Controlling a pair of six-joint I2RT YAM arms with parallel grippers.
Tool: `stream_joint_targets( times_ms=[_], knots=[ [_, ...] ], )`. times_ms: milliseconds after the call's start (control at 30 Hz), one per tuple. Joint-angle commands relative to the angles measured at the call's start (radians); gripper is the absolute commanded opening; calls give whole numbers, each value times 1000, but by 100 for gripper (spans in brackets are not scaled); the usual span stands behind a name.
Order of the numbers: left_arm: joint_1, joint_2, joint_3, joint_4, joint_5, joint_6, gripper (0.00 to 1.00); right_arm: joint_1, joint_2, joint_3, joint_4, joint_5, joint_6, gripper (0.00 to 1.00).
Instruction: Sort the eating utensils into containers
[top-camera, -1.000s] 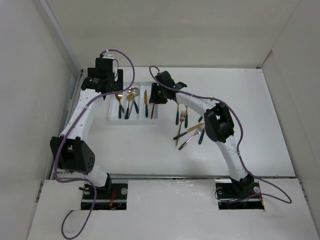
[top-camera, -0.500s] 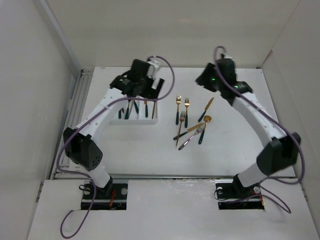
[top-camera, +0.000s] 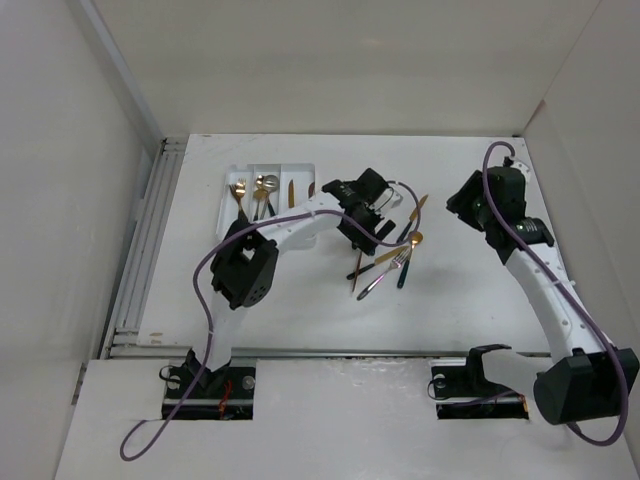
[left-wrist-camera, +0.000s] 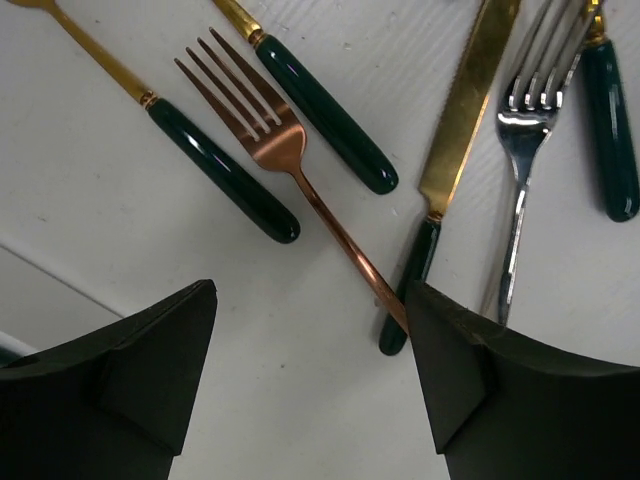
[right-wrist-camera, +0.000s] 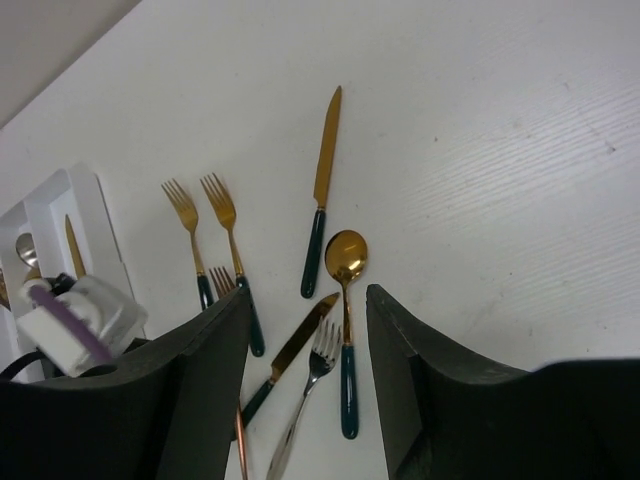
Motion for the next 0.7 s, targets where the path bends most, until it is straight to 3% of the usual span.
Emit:
stream_joint_targets(
  times_ms=[0, 133, 300, 667],
  knots=[
    [0, 24, 55, -5, -31, -24, 72, -16, -38, 11, 11, 26, -39, 55],
    [0, 60, 55, -5, -55, -24, 57, -16, -57, 11, 11, 26, -83, 55],
    [-9, 70, 13, -5, -9, -33, 50, -35, -67, 11, 11, 26, -107, 55],
    [-39, 123, 21, -5, 71, -42, 48, -53, -67, 1, 1, 45, -145, 55]
  ],
)
